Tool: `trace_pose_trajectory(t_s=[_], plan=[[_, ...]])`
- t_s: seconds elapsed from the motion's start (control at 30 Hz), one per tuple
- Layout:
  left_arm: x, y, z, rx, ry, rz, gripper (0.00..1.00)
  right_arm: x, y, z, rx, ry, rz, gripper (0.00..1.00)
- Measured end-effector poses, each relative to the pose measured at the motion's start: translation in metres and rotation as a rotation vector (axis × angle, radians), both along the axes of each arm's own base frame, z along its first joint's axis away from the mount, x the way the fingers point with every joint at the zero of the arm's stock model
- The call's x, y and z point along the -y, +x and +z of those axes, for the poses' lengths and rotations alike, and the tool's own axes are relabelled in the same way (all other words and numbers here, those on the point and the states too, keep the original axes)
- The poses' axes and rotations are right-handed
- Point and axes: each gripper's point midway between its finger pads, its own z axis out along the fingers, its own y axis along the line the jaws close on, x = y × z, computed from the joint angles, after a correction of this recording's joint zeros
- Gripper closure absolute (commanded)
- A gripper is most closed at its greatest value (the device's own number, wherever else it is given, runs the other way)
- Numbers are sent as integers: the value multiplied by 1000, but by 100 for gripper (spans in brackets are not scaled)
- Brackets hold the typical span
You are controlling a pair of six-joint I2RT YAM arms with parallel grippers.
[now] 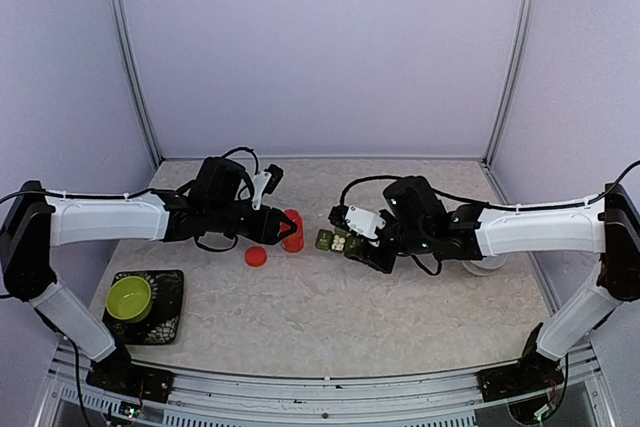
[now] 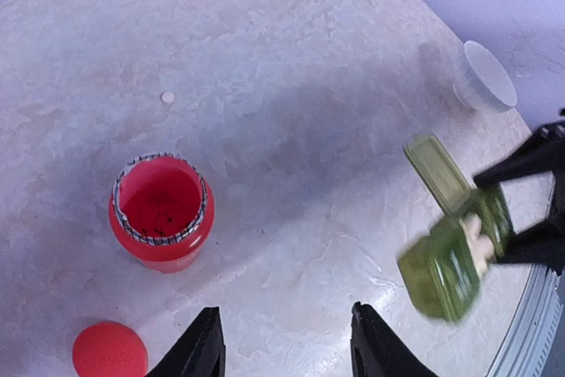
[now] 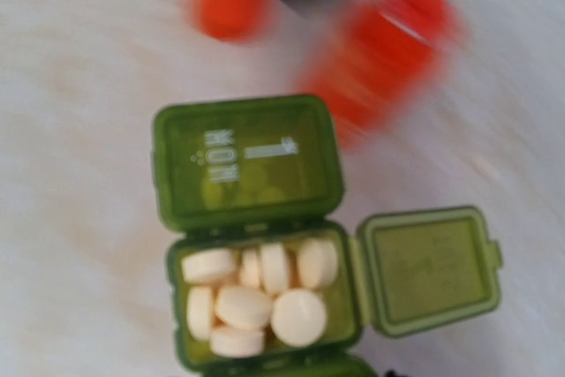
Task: Sort the pills into containers
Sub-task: Adjust the pill at the center of the board, then place the pill container at the center of the board.
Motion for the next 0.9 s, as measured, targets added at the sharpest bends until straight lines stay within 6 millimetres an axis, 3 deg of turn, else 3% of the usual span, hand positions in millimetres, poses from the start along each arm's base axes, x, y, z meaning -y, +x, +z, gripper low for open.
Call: trace_pose_trajectory(t_s=[0.2, 0.33, 0.6, 0.9], plan=[[-4, 7, 35, 89, -64, 46, 29, 49, 45, -21, -7, -24, -243, 88], [-6, 10, 39, 101, -69, 70, 23, 57, 61, -32, -5, -26, -327, 88], [-12, 10, 34, 93, -62, 95, 16, 73, 80, -86, -69, -92, -434, 87], [-17, 7, 33, 94, -62, 104, 14, 69, 80, -104, -109, -85, -410, 83]])
